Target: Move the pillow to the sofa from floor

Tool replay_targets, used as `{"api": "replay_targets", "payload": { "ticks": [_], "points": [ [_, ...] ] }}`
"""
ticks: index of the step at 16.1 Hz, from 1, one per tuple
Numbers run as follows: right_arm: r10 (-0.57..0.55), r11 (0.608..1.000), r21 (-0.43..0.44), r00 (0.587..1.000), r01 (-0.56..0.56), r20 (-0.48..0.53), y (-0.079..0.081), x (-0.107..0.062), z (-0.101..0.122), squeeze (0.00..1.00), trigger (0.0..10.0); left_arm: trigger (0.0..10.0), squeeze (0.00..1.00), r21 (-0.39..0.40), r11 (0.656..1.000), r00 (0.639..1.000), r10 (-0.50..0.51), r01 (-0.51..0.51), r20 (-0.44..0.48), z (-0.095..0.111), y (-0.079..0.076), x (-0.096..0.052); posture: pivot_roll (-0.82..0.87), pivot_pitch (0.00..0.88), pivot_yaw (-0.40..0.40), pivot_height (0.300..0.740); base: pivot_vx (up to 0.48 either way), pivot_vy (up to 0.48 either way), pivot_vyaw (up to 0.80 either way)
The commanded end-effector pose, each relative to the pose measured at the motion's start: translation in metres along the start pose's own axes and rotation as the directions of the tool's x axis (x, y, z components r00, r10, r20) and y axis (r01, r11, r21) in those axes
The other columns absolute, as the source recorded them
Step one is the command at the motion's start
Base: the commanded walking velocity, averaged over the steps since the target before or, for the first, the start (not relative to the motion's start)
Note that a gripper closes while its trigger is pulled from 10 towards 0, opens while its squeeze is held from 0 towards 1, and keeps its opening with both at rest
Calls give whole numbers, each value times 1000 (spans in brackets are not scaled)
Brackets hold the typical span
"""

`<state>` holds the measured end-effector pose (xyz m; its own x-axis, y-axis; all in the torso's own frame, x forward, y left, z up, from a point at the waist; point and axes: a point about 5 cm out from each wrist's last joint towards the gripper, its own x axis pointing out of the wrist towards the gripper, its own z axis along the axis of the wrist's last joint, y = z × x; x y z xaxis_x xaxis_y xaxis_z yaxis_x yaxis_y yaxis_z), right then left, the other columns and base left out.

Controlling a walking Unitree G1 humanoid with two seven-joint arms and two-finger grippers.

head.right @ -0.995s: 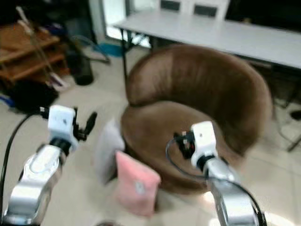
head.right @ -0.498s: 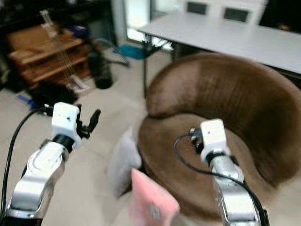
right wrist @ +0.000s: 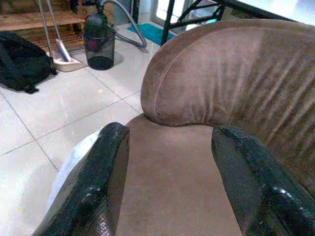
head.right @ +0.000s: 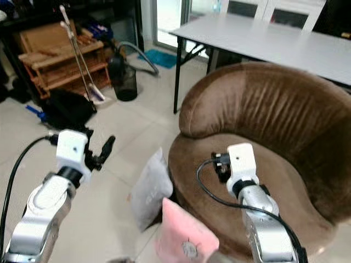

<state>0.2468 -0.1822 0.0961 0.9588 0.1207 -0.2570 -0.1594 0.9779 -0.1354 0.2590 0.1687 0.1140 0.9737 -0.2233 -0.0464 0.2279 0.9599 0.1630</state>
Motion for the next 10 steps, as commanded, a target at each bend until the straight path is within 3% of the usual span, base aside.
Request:
{"api": "replay_targets", "payload": {
  "ticks": [1, 3, 10],
  "points": [
    [0, 1000, 12, 1000, 0, 9, -2, 0, 1, 0, 10000, 10000, 0, 4, 1000, 1000, 2, -2, -12, -6, 3, -1, 15, 11, -8, 675, 0, 0, 0],
    [6, 1000, 28, 1000, -6, -7, -4, -1, -3, 0, 10000, 10000, 0, 19, 1000, 1000, -3, 3, -16, -20, 8, -3, 11, 17, -10, 650, 0, 0, 0],
    [4, 1000, 30, 1000, -4, -14, -4, -3, -3, 0, 10000, 10000, 0, 11, 1000, 1000, -20, 19, 15, -20, 10, -3, 4, 25, -11, 580, 0, 0, 0]
  ]
}}
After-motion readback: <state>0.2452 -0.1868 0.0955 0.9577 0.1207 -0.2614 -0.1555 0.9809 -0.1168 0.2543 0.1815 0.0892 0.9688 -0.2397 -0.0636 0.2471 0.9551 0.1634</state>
